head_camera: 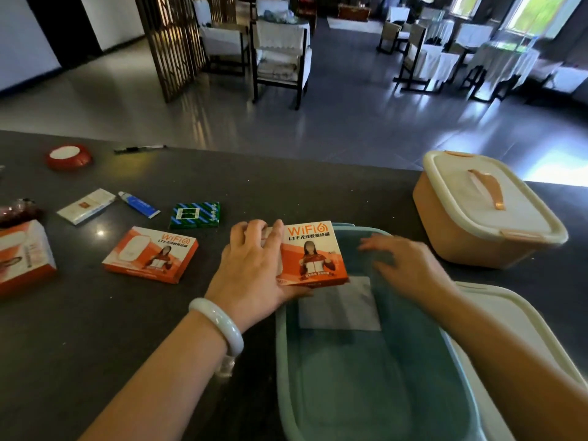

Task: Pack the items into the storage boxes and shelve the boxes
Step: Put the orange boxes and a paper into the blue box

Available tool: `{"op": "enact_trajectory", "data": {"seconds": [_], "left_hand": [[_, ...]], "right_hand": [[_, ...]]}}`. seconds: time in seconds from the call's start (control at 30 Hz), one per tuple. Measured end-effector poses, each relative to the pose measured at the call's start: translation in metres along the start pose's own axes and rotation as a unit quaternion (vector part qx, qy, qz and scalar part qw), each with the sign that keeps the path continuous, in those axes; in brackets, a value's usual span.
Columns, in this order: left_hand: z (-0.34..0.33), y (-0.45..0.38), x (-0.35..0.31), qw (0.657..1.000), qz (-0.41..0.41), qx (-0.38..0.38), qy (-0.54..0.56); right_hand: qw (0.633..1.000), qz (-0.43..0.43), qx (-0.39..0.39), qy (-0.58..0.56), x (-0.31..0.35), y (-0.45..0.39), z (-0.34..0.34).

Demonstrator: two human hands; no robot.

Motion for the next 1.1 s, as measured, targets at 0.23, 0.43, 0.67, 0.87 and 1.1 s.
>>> {"op": "enact_trajectory", "data": {"seconds": [0.23,0.43,0.67,0.87,1.1], "left_hand": [[-0.004,-0.002,-0.044,0.999,-0.028,0.006,0.040],[-0.025,-0.006,-0.068,0.996,-0.057,0.046,0.042],[-0.056,-0.004,-0.069,0.991,-0.044,0.129,0.019],[-0.090,-0.011,-0.072,0.980,0.021,0.197,-0.026],[-0.116,-0.004,-0.070,0.966,0.034,0.251,-0.056]], "right_hand": [[0.990,-0.059,-0.032,-0.124,-0.039,-0.002,0.001],[0.959,-0.107,-0.022,-0.261,-0.055,0.006,-0.020],[0.958,-0.103,-0.042,-0.266,-0.057,0.008,-0.021],[0.966,-0.080,-0.053,-0.242,-0.052,0.009,-0.018],[0.964,-0.087,-0.048,-0.245,-0.053,0.009,-0.019]]}}
Point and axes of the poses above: each hand's wrist, its own y-axis away from the middle knuckle, its own z-axis out of the back of the hand, x = y × z, the point moved 7 cm from there along -y, towards the middle knuckle, and after that the axes turned 9 degrees about -x, right-handed, at the moved point
